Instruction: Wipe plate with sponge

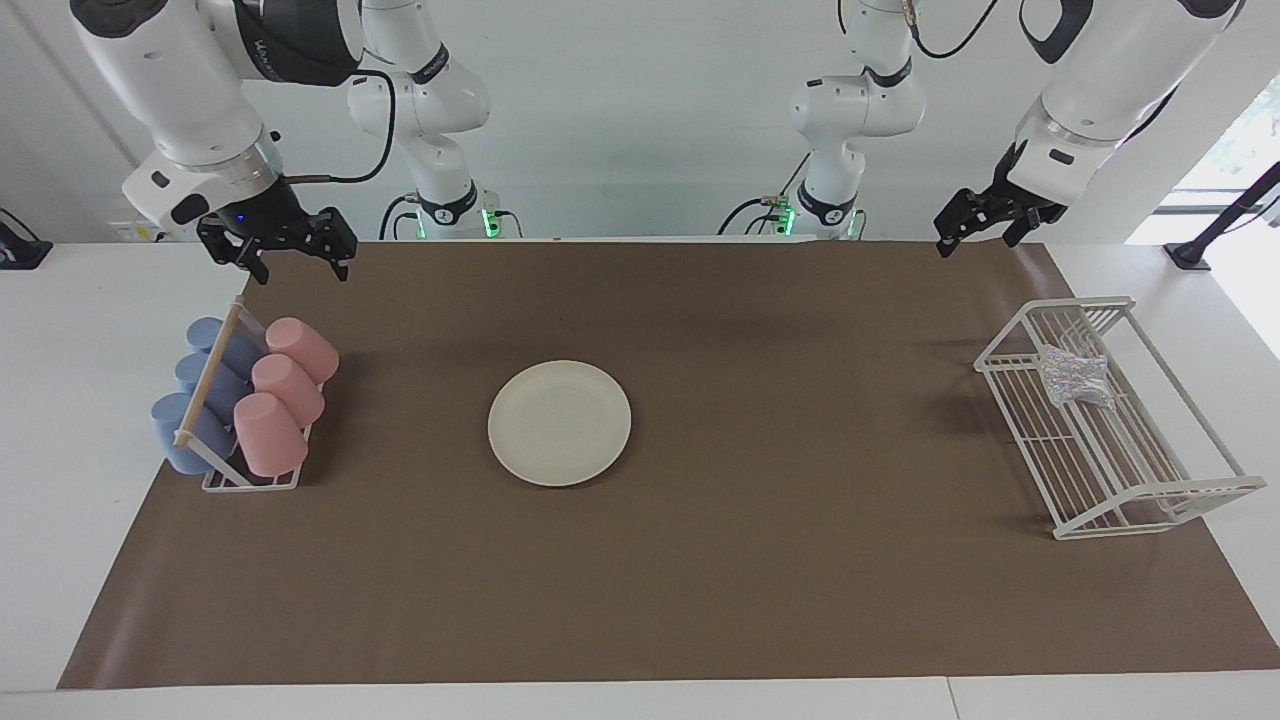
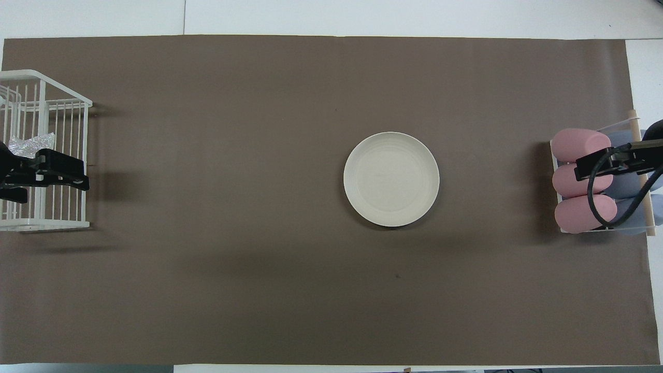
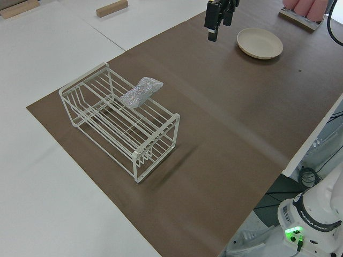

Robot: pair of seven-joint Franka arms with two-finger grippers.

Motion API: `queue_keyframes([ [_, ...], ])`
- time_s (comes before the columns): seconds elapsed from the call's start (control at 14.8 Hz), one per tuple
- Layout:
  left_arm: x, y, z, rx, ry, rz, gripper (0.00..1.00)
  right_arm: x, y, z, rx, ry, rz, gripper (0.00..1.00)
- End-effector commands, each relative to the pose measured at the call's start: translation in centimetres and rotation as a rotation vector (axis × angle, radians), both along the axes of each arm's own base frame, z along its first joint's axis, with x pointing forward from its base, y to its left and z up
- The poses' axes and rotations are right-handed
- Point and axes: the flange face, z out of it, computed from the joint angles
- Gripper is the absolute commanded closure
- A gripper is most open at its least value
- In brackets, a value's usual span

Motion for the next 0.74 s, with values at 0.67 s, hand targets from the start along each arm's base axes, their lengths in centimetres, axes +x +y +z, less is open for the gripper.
queue_keyframes([
  [0.67,1.2,-0.4,-2.2,-0.022,0.005,0.021,0.0,-0.5,-0.1,0.1,-0.021,-0.018,-0.006,0.0],
])
